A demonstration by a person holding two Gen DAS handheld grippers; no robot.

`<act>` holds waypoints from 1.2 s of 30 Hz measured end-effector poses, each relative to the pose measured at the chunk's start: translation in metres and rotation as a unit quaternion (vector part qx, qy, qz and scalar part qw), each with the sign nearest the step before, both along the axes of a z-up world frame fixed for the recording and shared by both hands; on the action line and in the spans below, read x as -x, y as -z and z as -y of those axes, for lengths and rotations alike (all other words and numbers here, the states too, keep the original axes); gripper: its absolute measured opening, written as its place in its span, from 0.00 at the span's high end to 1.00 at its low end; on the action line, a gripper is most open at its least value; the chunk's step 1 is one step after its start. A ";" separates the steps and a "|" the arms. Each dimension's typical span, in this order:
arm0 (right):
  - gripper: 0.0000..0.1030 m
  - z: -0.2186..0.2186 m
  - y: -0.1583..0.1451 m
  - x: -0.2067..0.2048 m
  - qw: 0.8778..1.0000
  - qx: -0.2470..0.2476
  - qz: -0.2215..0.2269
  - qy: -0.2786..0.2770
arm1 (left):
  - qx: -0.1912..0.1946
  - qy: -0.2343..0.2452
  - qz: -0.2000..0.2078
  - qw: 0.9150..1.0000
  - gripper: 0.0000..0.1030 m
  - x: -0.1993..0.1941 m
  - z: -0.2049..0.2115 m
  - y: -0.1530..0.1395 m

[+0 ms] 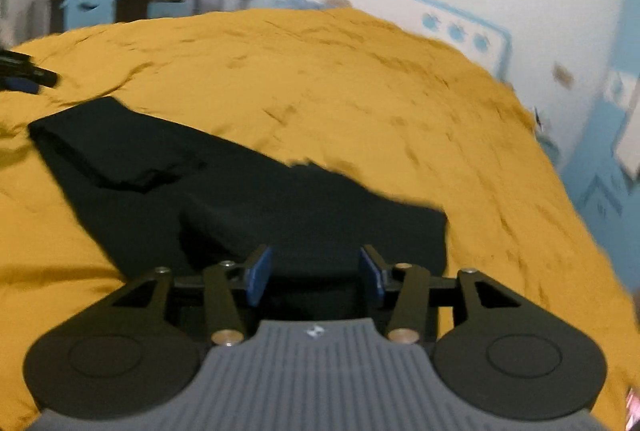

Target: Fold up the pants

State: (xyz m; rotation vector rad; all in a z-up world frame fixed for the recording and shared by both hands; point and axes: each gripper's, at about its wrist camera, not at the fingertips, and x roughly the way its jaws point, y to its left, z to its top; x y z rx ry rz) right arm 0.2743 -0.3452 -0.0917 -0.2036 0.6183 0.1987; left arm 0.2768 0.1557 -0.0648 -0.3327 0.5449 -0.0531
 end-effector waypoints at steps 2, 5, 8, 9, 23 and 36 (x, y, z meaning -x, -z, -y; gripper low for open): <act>0.56 0.015 0.008 0.006 0.999 -0.042 0.003 0.019 | 0.038 0.032 -0.007 0.999 0.24 0.008 0.021 -0.005; 0.55 0.028 0.022 0.015 0.996 -0.081 0.004 0.038 | 0.069 0.093 -0.033 0.993 0.22 0.017 0.069 -0.001; 0.61 0.040 0.034 0.024 0.994 -0.090 -0.018 0.061 | 0.073 0.133 -0.059 0.987 0.22 0.017 0.118 0.003; 0.64 0.048 0.036 0.029 0.993 -0.096 -0.034 0.066 | 0.063 0.141 -0.062 0.986 0.22 0.017 0.135 0.002; 0.61 0.110 0.045 0.069 0.969 -0.246 -0.004 0.000 | 0.088 0.136 -0.190 0.968 0.22 -0.031 0.236 0.042; 0.62 0.066 0.017 0.067 0.992 -0.093 0.074 -0.036 | 0.249 0.037 -0.191 0.949 0.89 -0.041 0.225 0.043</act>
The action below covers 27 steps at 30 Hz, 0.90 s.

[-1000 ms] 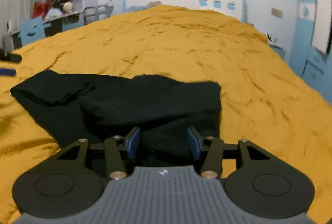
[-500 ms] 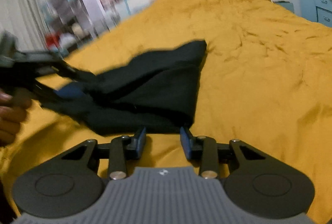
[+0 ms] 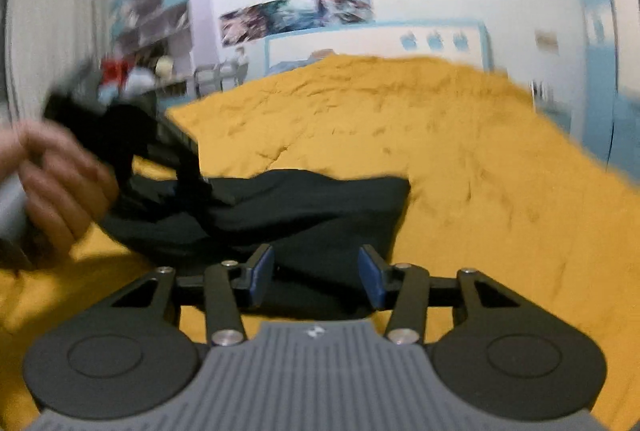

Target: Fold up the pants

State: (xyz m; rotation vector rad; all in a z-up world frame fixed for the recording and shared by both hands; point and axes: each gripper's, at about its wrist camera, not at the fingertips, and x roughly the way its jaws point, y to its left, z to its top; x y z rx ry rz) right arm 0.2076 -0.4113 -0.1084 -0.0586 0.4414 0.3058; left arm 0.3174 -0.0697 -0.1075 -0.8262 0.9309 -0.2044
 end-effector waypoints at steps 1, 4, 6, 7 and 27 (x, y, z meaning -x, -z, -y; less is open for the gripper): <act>0.66 -0.010 0.001 -0.003 0.999 0.031 0.005 -0.006 | 0.004 -0.002 0.001 1.000 0.89 -0.001 0.001 -0.002; 0.72 -0.034 0.010 -0.012 0.994 0.110 0.002 -0.023 | 0.010 0.000 0.002 1.000 0.89 -0.001 0.002 -0.008; 0.84 -0.047 0.020 -0.018 0.985 0.171 -0.009 -0.018 | 0.011 0.002 0.005 1.000 0.89 -0.001 0.002 -0.010; 1.00 -0.052 0.024 -0.019 0.979 0.202 -0.009 -0.010 | 0.013 0.002 0.005 1.000 0.90 -0.001 0.002 -0.010; 1.00 0.001 -0.017 0.009 0.999 0.030 0.004 -0.044 | -0.014 0.004 0.017 1.000 0.91 0.029 -0.008 0.013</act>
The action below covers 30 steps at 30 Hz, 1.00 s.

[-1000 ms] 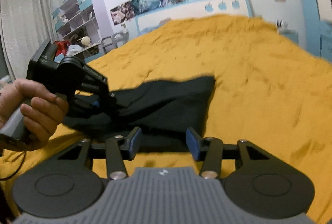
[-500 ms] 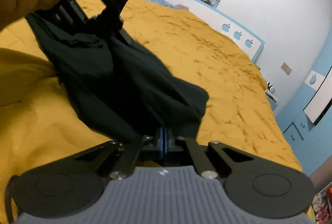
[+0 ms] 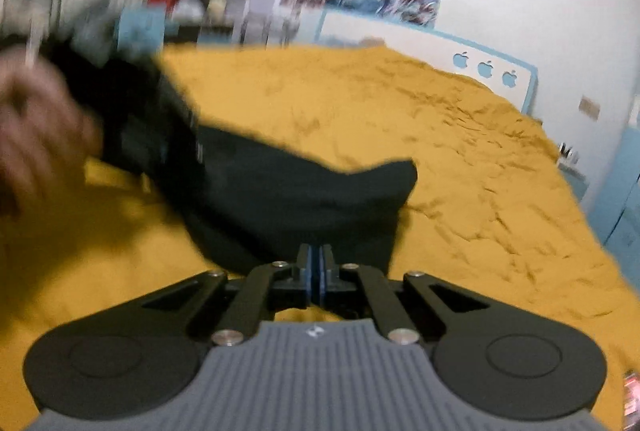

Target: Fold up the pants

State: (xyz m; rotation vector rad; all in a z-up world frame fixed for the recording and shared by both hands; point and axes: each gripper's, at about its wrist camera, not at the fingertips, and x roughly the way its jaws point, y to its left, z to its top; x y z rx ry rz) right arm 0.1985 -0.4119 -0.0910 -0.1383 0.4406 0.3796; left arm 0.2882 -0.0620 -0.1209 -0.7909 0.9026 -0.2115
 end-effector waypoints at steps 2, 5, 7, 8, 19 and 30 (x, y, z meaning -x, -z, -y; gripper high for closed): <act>0.99 0.005 -0.002 -0.015 0.999 -0.025 -0.007 0.031 | -0.006 0.004 0.014 1.000 0.91 0.002 0.002 -0.005; 0.97 0.005 0.007 -0.035 0.998 -0.022 -0.035 0.053 | -0.003 0.003 0.045 0.999 0.91 0.002 0.001 -0.018; 0.96 0.001 0.017 -0.044 0.997 -0.006 -0.056 0.057 | 0.000 -0.010 0.099 0.995 0.91 0.009 -0.004 -0.031; 0.96 0.000 0.020 -0.045 0.997 -0.005 -0.062 0.054 | -0.007 -0.013 0.124 0.992 0.91 0.012 -0.006 -0.037; 0.79 0.004 0.029 -0.050 0.995 -0.018 -0.089 0.046 | -0.074 0.008 0.007 0.997 0.87 -0.008 -0.004 0.000; 0.73 0.003 0.034 -0.050 0.995 -0.020 -0.085 0.044 | -0.156 0.027 0.080 0.984 0.38 -0.023 -0.013 -0.057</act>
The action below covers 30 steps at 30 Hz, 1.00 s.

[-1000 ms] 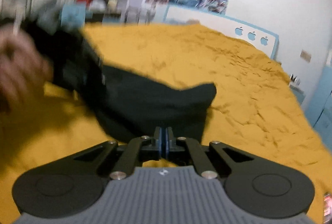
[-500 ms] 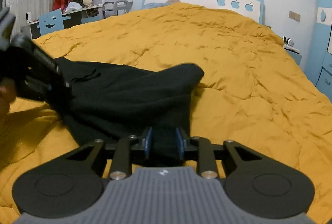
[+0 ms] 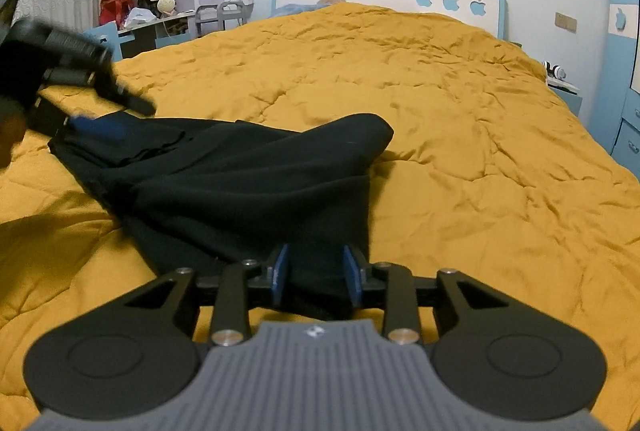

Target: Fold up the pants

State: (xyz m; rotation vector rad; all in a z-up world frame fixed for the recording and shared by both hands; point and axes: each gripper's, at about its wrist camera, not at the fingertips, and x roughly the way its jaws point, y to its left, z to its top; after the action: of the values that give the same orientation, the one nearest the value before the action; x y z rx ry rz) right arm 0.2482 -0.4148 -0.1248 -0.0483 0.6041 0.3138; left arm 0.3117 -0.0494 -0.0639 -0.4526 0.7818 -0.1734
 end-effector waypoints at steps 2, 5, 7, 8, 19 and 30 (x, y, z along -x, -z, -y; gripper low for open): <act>0.72 -0.001 0.001 0.000 1.000 0.000 0.001 0.000 | -0.005 0.019 -0.007 1.000 0.37 -0.020 0.006 0.000; 0.72 0.000 0.001 -0.001 1.000 -0.001 0.002 0.000 | -0.015 0.054 -0.038 0.998 0.37 -0.047 0.019 0.011; 0.69 0.001 0.002 -0.001 1.000 -0.002 0.003 -0.001 | -0.018 0.072 -0.051 0.996 0.37 -0.059 0.028 0.020; 0.69 0.001 0.002 -0.001 1.000 -0.002 0.004 -0.001 | -0.022 0.076 -0.060 0.995 0.37 -0.065 0.032 0.024; 0.65 0.000 0.000 -0.002 1.000 -0.004 -0.001 -0.005 | -0.014 0.054 -0.109 0.993 0.33 -0.101 0.030 0.058; 0.62 -0.004 0.000 0.000 1.000 -0.001 0.000 -0.007 | 0.073 0.029 -0.042 0.996 0.64 -0.097 0.004 0.041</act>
State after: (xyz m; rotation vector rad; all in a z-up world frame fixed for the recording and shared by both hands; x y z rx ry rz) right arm 0.2481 -0.4111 -0.1246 -0.0508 0.6038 0.3280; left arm 0.4085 -0.0539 -0.1051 -0.5792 0.8697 -0.2688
